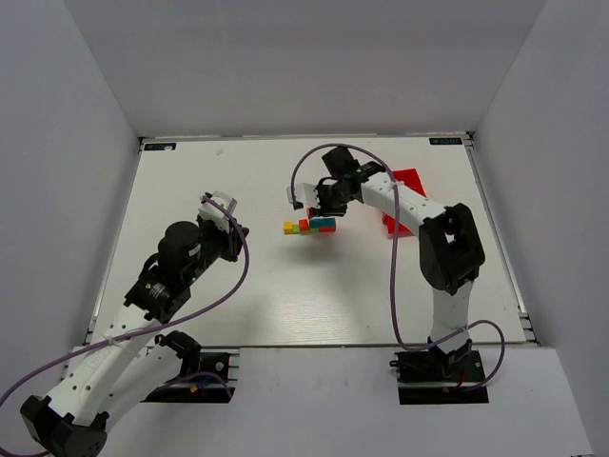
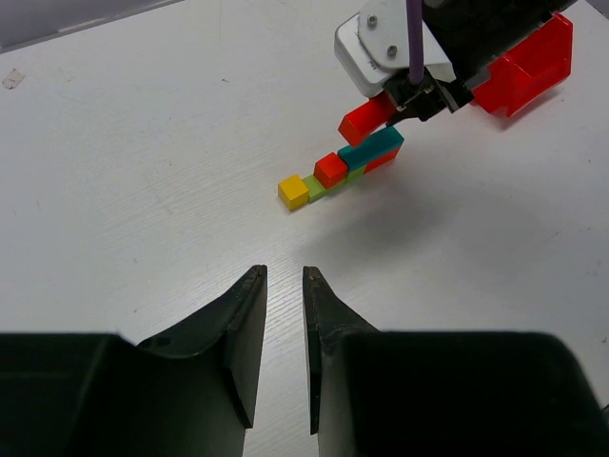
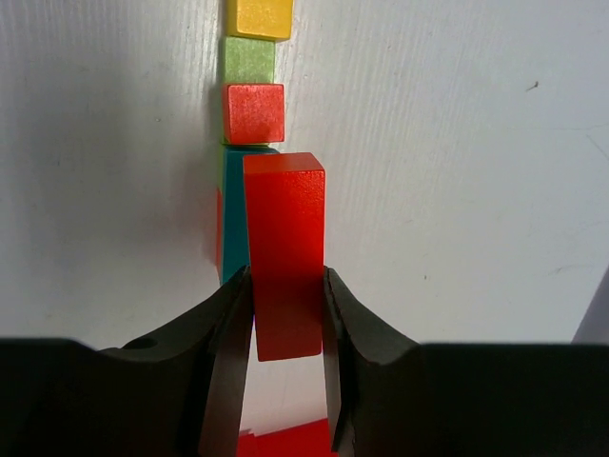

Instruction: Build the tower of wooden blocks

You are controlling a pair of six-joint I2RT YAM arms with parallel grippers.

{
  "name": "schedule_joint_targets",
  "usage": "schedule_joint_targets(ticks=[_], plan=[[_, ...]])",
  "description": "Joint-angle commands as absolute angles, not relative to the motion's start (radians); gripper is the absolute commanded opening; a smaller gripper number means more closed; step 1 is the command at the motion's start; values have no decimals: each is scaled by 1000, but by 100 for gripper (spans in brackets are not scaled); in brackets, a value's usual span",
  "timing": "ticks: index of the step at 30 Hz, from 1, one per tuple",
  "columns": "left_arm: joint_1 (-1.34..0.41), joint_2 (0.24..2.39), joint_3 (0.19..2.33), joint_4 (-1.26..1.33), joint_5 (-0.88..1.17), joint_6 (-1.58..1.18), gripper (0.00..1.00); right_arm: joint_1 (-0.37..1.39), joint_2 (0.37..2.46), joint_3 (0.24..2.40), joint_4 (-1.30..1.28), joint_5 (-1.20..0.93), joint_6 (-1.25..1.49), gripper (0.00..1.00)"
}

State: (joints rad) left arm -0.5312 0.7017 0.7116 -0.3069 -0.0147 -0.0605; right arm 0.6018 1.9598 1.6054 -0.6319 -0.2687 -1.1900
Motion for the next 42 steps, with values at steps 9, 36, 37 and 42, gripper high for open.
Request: schedule_joint_targets(ticks=[9, 36, 37, 42], plan=[[-526, 699, 710, -304, -2, -60, 33, 603, 2010, 1693, -686, -311, -1140, 10], [-526, 699, 710, -304, -2, -60, 33, 630, 2075, 1738, -709, -296, -1101, 15], [-526, 699, 710, -304, -2, -60, 33, 630, 2079, 1738, -710, -293, -1100, 15], [-526, 699, 710, -304, -2, -60, 33, 632, 2079, 1743, -707, -287, -1092, 17]])
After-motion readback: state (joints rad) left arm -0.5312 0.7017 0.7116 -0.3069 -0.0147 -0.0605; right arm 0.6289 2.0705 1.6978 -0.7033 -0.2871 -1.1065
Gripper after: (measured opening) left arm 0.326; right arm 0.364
